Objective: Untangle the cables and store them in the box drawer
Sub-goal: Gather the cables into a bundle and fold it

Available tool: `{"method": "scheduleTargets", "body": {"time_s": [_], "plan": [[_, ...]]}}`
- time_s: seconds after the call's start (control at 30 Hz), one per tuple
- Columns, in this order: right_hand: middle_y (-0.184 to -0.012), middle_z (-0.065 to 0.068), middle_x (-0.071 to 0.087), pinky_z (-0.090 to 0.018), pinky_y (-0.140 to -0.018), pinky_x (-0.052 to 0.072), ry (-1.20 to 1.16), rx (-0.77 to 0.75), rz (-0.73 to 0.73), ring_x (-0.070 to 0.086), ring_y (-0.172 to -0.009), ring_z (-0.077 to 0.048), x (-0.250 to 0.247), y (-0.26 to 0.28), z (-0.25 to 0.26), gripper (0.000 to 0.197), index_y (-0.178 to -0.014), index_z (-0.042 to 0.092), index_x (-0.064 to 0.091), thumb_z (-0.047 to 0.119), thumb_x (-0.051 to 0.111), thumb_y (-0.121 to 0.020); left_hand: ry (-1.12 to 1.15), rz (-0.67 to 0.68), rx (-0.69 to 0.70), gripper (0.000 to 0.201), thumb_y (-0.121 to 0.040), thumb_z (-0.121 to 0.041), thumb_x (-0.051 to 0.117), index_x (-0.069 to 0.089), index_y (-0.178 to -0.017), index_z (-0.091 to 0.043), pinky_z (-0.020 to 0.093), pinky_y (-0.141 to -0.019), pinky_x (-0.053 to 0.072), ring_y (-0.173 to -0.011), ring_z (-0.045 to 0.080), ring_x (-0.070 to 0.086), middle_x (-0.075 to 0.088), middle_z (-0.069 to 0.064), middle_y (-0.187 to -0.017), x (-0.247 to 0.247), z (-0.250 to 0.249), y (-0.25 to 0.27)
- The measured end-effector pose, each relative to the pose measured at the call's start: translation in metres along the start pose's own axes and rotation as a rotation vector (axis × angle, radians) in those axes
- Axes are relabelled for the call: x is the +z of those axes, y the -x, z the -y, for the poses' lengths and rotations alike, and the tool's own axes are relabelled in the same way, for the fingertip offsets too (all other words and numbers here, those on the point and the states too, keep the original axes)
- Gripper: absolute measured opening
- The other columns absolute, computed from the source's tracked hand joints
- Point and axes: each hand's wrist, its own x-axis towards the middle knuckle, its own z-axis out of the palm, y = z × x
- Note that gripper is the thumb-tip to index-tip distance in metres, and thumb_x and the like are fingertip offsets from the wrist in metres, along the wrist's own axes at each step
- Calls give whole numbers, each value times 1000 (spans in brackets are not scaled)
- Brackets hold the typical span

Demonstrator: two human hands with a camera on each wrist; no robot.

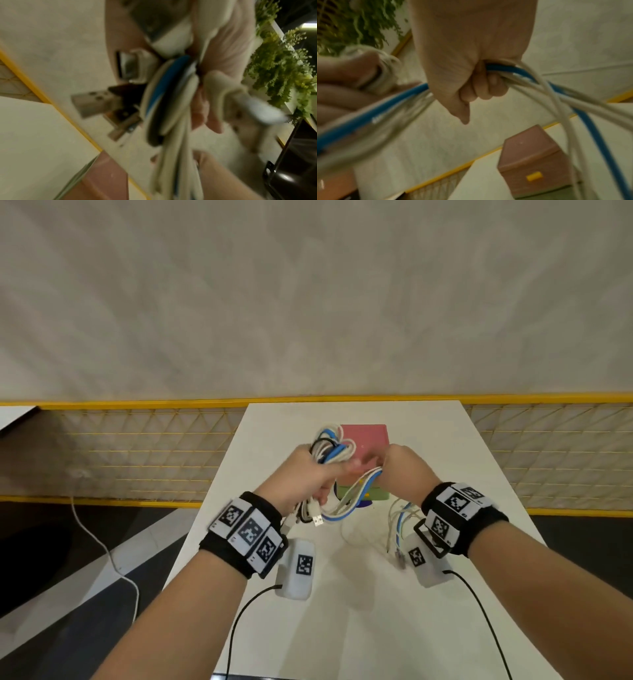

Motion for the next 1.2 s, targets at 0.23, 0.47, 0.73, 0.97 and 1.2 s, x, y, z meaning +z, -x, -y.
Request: {"method": "scheduleTargets", "body": {"time_s": [0.23, 0.47, 0.73, 0.97, 1.2], "plan": [[-96, -10, 70, -27, -64, 40, 66, -44, -74, 53, -74, -18, -1, -11, 19, 48, -119, 16, 59, 3, 63, -73, -115, -85, -37, 30, -71, -26, 85, 58, -61, -19, 17, -42, 36, -38, 2, 42, 46, -14, -39, 27, 27, -12], [-75, -3, 63, -30, -62, 44, -280, -136, -11, 57, -68, -16, -9, 1, 6, 12, -94, 15, 66, 14, 65, -83, -43, -153, -3, 13, -88, -19, 68, 65, -77, -12, 15, -54, 43, -56, 12, 55, 57, -8, -54, 19, 25, -15], [-71, -4, 52, -37, -67, 54, -468, -94, 58, 56, -59, -16, -3, 28, -13, 23, -103, 4, 53, 23, 40, -100, 119, -180, 2, 33, -86, -36, 71, 57, -69, -12, 51, -75, 58, -45, 22, 52, 48, -1, -42, 16, 24, -17], [-79, -23, 65, -49, -66, 48, -148, -152, 10, 61, -70, -38, 7, 25, 23, 18, -95, 0, 52, 7, 36, -97, 93, -94, -9, 58, -72, -64, 64, 64, -105, -16, 20, -76, 55, -87, 12, 69, 72, 1, -95, 43, 19, -21], [-94, -6, 68, -41, -73, 54, -203, -287, 62, 66, -78, -19, 3, 37, 29, 34, -130, 17, 42, 20, 46, -97, 399, -410, -139, 42, -79, -49, 72, 69, -94, -10, 36, -76, 60, -80, 19, 73, 75, 8, -87, 54, 21, -20]]}}
